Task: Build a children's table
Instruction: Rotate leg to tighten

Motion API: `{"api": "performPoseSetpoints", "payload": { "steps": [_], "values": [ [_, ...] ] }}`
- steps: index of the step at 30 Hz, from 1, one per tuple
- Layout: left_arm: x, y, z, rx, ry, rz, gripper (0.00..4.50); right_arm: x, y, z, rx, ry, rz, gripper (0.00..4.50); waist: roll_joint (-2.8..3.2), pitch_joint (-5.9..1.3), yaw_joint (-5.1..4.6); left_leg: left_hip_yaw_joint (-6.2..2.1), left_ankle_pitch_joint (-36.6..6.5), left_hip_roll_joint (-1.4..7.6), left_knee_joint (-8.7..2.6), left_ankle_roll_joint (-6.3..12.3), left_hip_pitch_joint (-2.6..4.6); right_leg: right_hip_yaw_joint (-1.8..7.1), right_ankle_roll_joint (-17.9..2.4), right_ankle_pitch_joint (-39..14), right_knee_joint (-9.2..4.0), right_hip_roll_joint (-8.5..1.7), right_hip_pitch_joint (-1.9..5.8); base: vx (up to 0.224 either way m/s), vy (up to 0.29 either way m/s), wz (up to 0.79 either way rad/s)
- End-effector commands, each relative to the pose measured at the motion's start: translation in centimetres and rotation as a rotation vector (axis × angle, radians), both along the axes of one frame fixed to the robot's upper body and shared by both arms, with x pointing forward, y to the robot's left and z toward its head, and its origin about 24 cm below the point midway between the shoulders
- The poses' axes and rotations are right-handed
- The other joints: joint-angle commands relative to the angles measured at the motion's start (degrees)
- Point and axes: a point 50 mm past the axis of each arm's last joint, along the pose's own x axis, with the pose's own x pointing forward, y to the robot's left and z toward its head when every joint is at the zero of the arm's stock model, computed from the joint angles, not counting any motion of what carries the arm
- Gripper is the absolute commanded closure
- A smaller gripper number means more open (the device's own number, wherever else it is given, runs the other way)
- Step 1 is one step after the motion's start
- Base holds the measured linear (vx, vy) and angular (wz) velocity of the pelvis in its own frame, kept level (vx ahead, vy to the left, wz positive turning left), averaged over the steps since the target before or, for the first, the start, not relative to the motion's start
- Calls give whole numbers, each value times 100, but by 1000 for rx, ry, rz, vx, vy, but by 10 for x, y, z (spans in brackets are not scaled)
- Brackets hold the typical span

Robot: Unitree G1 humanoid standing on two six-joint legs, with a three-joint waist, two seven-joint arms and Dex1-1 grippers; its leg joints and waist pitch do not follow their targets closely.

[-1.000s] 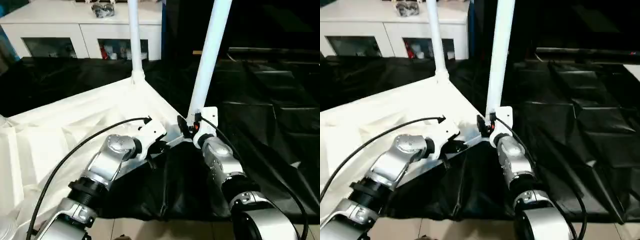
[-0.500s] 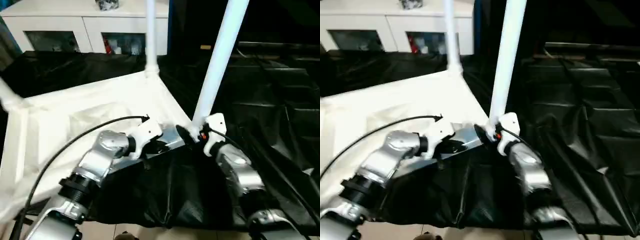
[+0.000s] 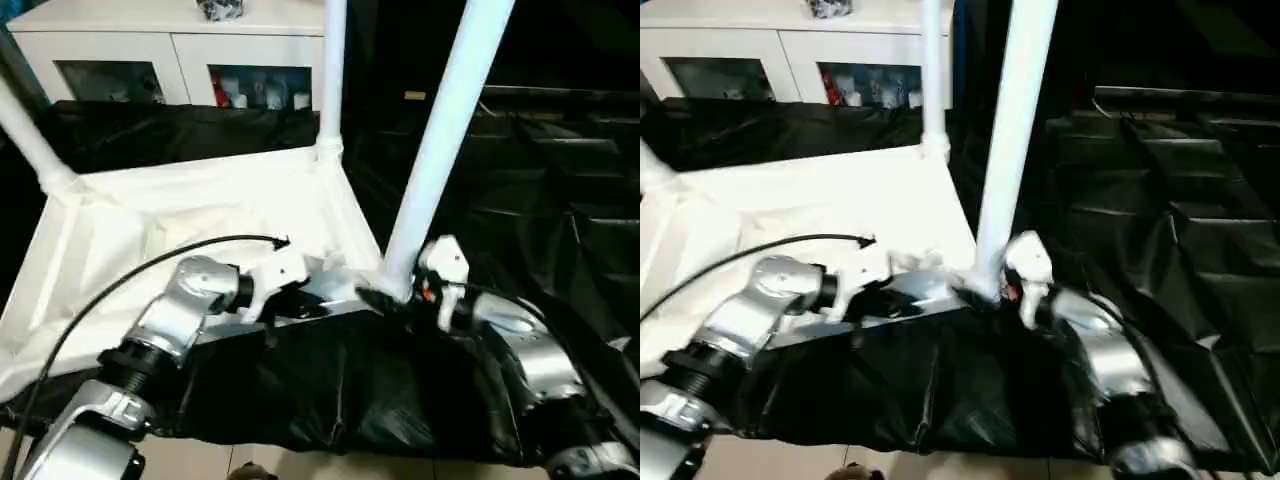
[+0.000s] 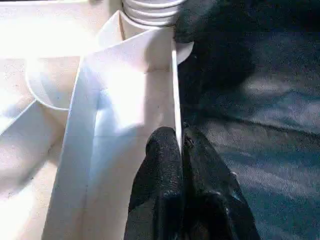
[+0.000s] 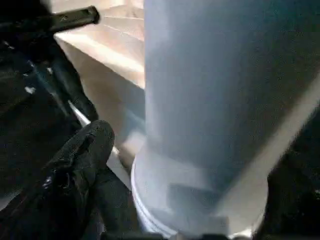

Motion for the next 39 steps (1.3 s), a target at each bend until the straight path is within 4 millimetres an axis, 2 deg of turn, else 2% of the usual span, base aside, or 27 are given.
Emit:
{"api": "performPoseSetpoints", "payload": {
  "steps": [1,3,5,6,10,14,15,18,19,26,27,30,31,32,33,35,36,38,39],
  "values": [
    [-1,-4,1,22,5,-81,450,-5,-1,4,-25,24,83,22,-34,-364,14,-3,-648,150,-308,512,48,297,-1364,139,-335,-325,352,0,0,0],
    [-1,-3,2,22,10,-104,450,-7,-3,4,-44,52,117,22,-31,-360,47,-2,-683,164,-308,473,52,303,-1347,37,-334,-323,346,0,0,0],
    [-1,-2,2,27,17,-131,450,-8,-5,6,-49,70,149,49,-42,-366,74,-2,-720,162,-305,451,56,298,-1339,-42,-335,-324,348,0,0,0],
    [-2,-2,2,29,18,-135,450,-8,-5,6,-49,73,154,49,-46,-366,80,0,-712,160,-302,456,46,299,-1343,-37,-334,-328,349,0,0,0],
    [-2,1,0,46,28,-170,450,-12,-7,8,-84,104,227,87,-43,-386,143,-3,-546,164,-276,472,49,298,-1369,229,-294,-324,342,0,0,0],
    [-2,3,-1,53,30,-181,450,-14,-8,8,-103,118,255,108,-42,-370,151,-3,-707,165,-285,415,46,299,-1365,10,-313,-339,340,0,0,0],
    [-1,3,-1,54,32,-186,450,-14,-7,8,-102,123,259,129,-40,-361,149,-5,-795,173,-294,377,50,299,-1357,-123,-327,-346,329,0,0,0],
    [-1,4,-1,56,36,-193,450,-15,-6,8,-100,138,272,151,-71,-350,149,-4,-837,164,-295,336,45,302,-1290,-326,-342,-342,332,0,0,0],
    [-1,4,-1,56,36,-193,450,-15,-6,8,-100,138,272,161,-61,-353,154,-5,-844,166,-294,333,48,304,-1284,-356,-341,-349,329,0,0,0],
    [1,5,-1,34,49,-173,450,-18,0,0,-51,166,238,173,-65,-357,152,-10,-810,166,-293,314,37,303,-1254,-402,-335,-354,323,0,0,0],
    [1,4,-2,25,52,-166,450,-18,1,-1,-35,170,220,173,-66,-351,143,-11,-826,163,-298,303,35,303,-1246,-427,-339,-354,325,0,0,0],
    [9,-4,-2,0,50,-50,450,-9,11,-11,32,160,6,174,-55,-328,117,-9,-974,169,-327,194,47,317,-1214,-696,-371,-370,299,0,0,0],
    [14,-10,-2,-5,40,9,450,-5,17,-18,46,162,-111,174,-76,-312,90,-33,-1254,150,-371,23,71,302,-1092,-1292,-437,-385,303,0,0,0],
    [14,-10,-2,-5,39,11,450,-5,17,-19,46,162,-116,174,-75,-306,82,-35,-1308,150,-381,-23,72,306,-1037,-1446,-449,-388,300,0,0,0],
    [17,-18,-2,-3,23,61,450,0,22,-26,45,177,-231,174,-63,-291,64,-43,-1427,151,-399,-88,88,310,-967,-1698,-482,-396,276,0,0,0],
    [19,-25,-2,-13,13,97,450,3,26,-31,38,176,-304,175,-70,-289,30,-48,-1522,154,-408,-136,97,317,-872,-1902,-512,-400,268,0,0,0],
    [20,-37,-2,-37,9,137,450,8,32,-36,39,185,-387,175,-34,-286,2,-55,-1568,158,-418,-175,104,318,-901,-1862,-505,-396,254,0,0,0],
    [20,-43,-2,-49,9,151,450,10,36,-37,45,194,-421,175,-53,-278,-27,-48,-1702,143,-415,-155,126,316,-875,-1970,-542,-390,249,0,0,0],
    [19,-48,-2,-59,8,158,450,12,40,-38,53,201,-443,175,-40,-269,-27,-53,-1722,140,-422,-136,128,318,-871,-1985,-555,-391,249,0,0,0]
  ]
}}
